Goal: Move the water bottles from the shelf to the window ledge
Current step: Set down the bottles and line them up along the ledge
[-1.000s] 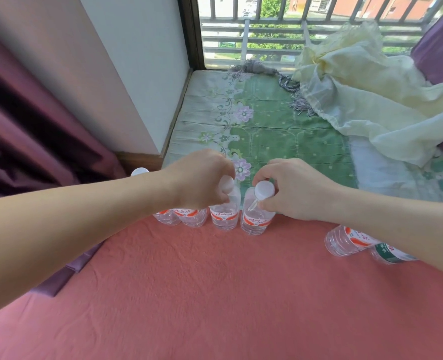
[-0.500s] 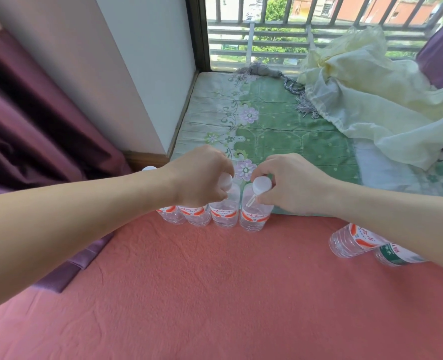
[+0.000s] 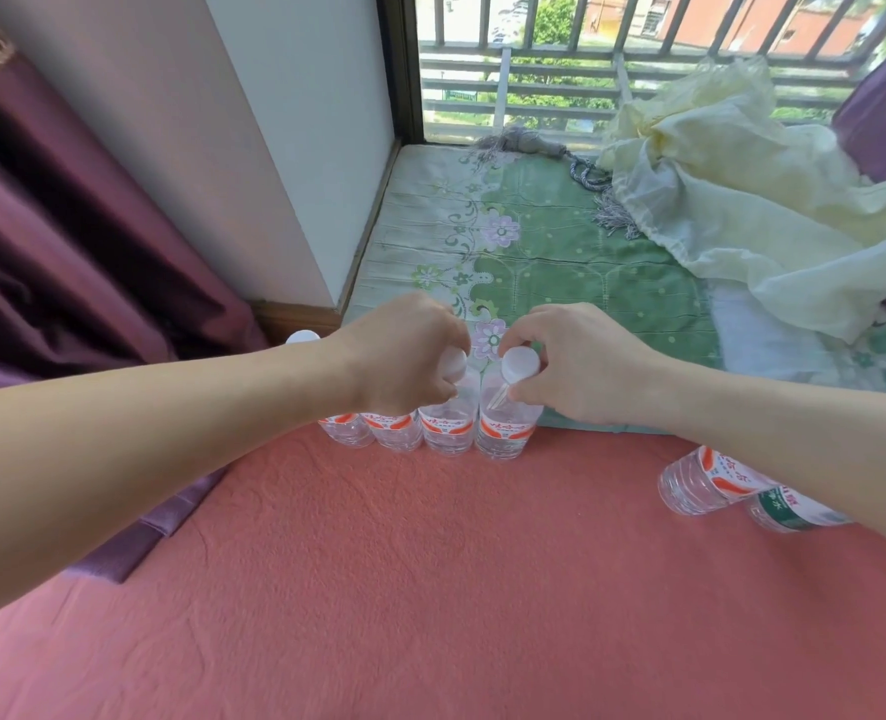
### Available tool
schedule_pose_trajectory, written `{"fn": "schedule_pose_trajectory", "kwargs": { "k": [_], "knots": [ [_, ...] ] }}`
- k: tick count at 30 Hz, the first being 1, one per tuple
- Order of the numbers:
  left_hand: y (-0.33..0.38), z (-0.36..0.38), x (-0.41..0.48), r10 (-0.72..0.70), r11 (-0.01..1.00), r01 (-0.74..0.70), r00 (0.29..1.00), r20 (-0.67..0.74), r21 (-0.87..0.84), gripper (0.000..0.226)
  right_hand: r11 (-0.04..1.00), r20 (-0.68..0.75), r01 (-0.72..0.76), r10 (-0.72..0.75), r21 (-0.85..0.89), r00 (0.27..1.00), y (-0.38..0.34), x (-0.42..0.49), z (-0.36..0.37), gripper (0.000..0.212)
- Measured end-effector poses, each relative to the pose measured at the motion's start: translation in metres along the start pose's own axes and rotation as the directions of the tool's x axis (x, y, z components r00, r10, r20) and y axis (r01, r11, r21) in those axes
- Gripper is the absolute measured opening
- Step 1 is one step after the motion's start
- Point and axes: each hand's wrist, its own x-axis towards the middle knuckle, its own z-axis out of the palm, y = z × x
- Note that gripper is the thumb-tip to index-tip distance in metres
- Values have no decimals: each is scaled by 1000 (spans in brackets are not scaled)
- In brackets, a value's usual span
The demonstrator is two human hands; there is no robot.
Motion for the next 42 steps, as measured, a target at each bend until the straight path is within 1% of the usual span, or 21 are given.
{"fn": "schedule_pose_trajectory", "kwargs": {
  "k": [6,12,15,25,32,36,37,40,42],
  "knots": [
    [-1,5,2,1,1000,-1,999,34,-1,32,1000,-8,10,-10,9,1000,2,-2,3,31],
    [0,5,4,-9,1000,10,999,41,-11,32,1000,-16,8,-8,0,1000,6,-2,6,30],
    [0,5,4,-22,999,23,999,46,-23,33,1000,-22,2,-1,23,1000,6,-4,7,29],
    [0,5,1,-12,999,13,1000,29,-37,31,999,-18,-1,2,39,1000,6,-6,9,26],
    [0,2,0,-27,1000,28,998,61,-12,36,999,-10,-24,25,22,1000,6,-3,8,27],
    [-3,4,-1,-48,999,47,994,93,11,48,999,18,-37,37,3,999,5,0,10,34],
    [-3,5,-1,-59,998,57,993,107,22,55,999,26,-41,41,-7,999,5,0,10,38],
    [-5,6,-3,-95,995,93,984,153,22,84,998,32,-48,49,-35,998,4,-1,7,52],
    [-5,2,-3,-104,994,107,980,169,-12,93,997,30,-66,67,-36,997,4,-2,4,58]
  ]
}}
